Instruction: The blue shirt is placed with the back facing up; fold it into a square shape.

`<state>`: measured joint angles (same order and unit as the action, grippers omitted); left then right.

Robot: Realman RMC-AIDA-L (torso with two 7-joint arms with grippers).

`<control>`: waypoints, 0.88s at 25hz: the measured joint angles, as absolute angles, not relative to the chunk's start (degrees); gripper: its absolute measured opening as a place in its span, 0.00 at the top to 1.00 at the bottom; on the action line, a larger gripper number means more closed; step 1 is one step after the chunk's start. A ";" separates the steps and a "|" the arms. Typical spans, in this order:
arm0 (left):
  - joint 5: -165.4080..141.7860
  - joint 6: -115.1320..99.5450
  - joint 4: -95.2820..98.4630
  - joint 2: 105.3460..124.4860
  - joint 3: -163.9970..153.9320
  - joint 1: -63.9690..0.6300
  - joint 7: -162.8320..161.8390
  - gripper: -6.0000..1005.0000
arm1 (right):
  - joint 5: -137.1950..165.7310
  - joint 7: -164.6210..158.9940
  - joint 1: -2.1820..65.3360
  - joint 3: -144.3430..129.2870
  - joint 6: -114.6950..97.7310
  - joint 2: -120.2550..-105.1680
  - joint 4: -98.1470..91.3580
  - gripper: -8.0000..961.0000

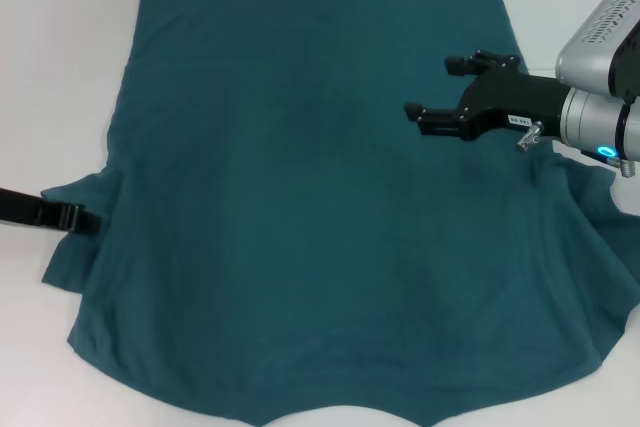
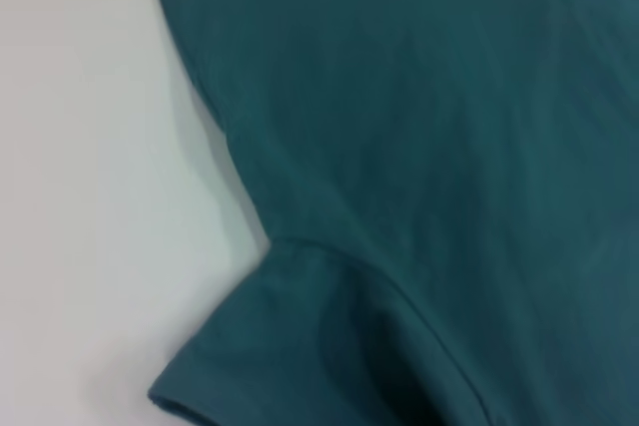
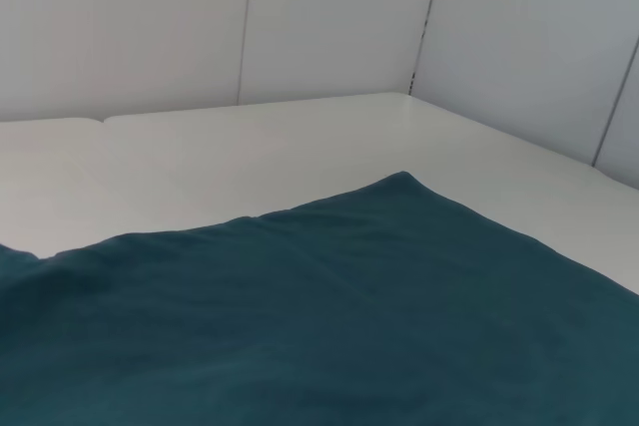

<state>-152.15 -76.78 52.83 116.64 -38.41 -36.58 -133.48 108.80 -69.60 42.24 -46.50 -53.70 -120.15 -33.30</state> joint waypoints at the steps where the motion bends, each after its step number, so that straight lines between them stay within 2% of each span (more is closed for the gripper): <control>1: -151.72 -76.77 52.89 116.61 -38.08 -36.52 -133.46 0.95 | 108.80 -69.54 42.20 -46.49 -53.70 -120.15 -33.28 0.06; 12: -143.98 -77.19 53.82 115.83 -36.15 -37.09 -132.23 0.95 | 106.90 -68.67 40.74 -46.52 -53.86 -120.15 -33.22 0.06; 22: -141.89 -77.51 53.79 116.88 -36.58 -38.08 -132.18 0.95 | 106.58 -68.35 40.03 -46.56 -54.12 -120.15 -33.22 0.06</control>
<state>-141.89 -77.51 53.79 116.88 -36.58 -38.08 -132.18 106.58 -68.35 40.03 -46.57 -54.12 -120.15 -33.22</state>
